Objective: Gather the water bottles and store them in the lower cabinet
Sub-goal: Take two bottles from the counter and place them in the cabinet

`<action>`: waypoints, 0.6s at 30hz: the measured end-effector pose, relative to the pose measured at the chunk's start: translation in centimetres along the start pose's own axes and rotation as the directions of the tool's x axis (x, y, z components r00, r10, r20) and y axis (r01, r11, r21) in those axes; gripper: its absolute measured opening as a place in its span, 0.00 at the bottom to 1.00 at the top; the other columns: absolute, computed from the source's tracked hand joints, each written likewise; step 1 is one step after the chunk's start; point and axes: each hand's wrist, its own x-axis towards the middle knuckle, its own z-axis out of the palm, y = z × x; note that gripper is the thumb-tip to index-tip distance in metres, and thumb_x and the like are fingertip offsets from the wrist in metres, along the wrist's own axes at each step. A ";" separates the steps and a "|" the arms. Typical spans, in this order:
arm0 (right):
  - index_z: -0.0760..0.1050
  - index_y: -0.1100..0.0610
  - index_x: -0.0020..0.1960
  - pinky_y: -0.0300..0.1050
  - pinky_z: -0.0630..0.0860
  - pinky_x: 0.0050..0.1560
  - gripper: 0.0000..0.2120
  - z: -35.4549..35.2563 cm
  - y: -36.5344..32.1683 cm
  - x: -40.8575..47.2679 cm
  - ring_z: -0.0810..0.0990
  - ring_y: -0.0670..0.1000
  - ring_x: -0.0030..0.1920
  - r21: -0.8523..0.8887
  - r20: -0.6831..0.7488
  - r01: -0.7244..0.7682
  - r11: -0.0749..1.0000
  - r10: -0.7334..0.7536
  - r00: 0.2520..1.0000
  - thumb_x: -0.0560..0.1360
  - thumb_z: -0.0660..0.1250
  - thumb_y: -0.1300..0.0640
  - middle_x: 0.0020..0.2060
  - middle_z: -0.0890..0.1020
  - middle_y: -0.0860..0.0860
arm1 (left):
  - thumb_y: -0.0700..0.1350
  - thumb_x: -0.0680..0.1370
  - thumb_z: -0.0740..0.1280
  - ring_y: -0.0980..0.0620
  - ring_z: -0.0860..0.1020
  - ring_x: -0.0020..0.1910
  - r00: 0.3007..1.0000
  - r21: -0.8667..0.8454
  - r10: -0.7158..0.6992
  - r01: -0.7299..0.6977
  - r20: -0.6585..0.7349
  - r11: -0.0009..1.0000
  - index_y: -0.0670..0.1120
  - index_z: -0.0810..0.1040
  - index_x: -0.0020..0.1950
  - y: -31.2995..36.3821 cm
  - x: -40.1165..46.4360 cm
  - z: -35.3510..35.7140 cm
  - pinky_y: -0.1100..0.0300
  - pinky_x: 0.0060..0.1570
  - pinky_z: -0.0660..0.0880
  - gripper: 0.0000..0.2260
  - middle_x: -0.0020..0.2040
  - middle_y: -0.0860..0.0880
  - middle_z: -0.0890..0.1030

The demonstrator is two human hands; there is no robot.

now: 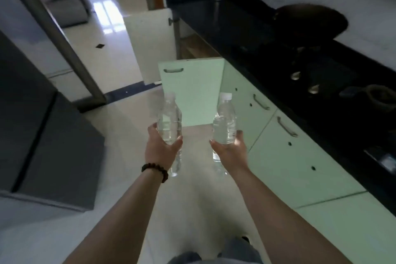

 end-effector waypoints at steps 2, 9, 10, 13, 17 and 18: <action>0.69 0.52 0.52 0.43 0.75 0.43 0.22 3.6 -1.4 0.3 0.81 0.51 0.42 -0.013 0.046 0.022 1.000 -0.022 0.999 0.64 0.77 0.52 0.41 0.81 0.49 | 0.49 0.70 0.76 0.48 0.79 0.48 0.998 -0.025 -0.027 0.026 -0.059 0.999 0.47 0.63 0.68 -1.6 1.7 -2.7 0.51 0.50 0.79 0.32 0.52 0.50 0.77; 0.68 0.54 0.53 0.26 0.70 0.30 0.22 13.9 -5.1 4.4 0.78 0.42 0.38 -0.029 0.164 0.093 0.995 -0.087 0.983 0.66 0.77 0.54 0.38 0.78 0.44 | 0.49 0.71 0.76 0.55 0.80 0.43 0.979 -0.131 -0.117 0.095 -0.167 0.987 0.47 0.64 0.67 -5.0 9.2 -8.0 0.54 0.43 0.80 0.30 0.47 0.57 0.76; 0.68 0.54 0.53 0.26 0.70 0.30 0.22 15.4 -5.5 5.3 0.78 0.42 0.38 -0.025 0.177 0.094 0.995 -0.088 0.980 0.66 0.77 0.54 0.38 0.78 0.44 | 0.49 0.71 0.76 0.53 0.80 0.44 0.978 -0.144 -0.127 0.103 -0.168 0.984 0.47 0.63 0.67 -5.3 10.7 -8.3 0.53 0.43 0.80 0.31 0.48 0.56 0.76; 0.69 0.54 0.54 0.32 0.70 0.34 0.22 20.2 -7.1 9.1 0.78 0.42 0.39 -0.020 0.200 0.085 0.996 -0.079 0.977 0.66 0.76 0.53 0.39 0.78 0.44 | 0.49 0.70 0.76 0.50 0.81 0.46 0.978 -0.135 -0.132 0.110 -0.162 0.985 0.47 0.62 0.68 -5.8 16.2 -9.1 0.51 0.45 0.81 0.32 0.52 0.50 0.78; 0.69 0.55 0.55 0.36 0.70 0.36 0.23 27.0 -10.5 16.2 0.78 0.45 0.39 -0.017 0.199 0.062 0.998 -0.057 0.978 0.66 0.76 0.52 0.39 0.77 0.44 | 0.49 0.70 0.76 0.53 0.81 0.43 0.977 -0.090 -0.110 0.095 -0.185 0.991 0.48 0.64 0.67 -5.2 26.0 -10.2 0.55 0.43 0.80 0.31 0.51 0.49 0.80; 0.68 0.55 0.55 0.37 0.71 0.36 0.24 28.6 -11.6 18.0 0.78 0.47 0.39 -0.016 0.205 0.059 0.998 -0.054 0.977 0.66 0.76 0.51 0.39 0.77 0.44 | 0.49 0.70 0.76 0.53 0.81 0.43 0.977 -0.078 -0.108 0.095 -0.182 0.992 0.48 0.64 0.66 -4.7 28.7 -10.6 0.56 0.42 0.79 0.31 0.51 0.50 0.80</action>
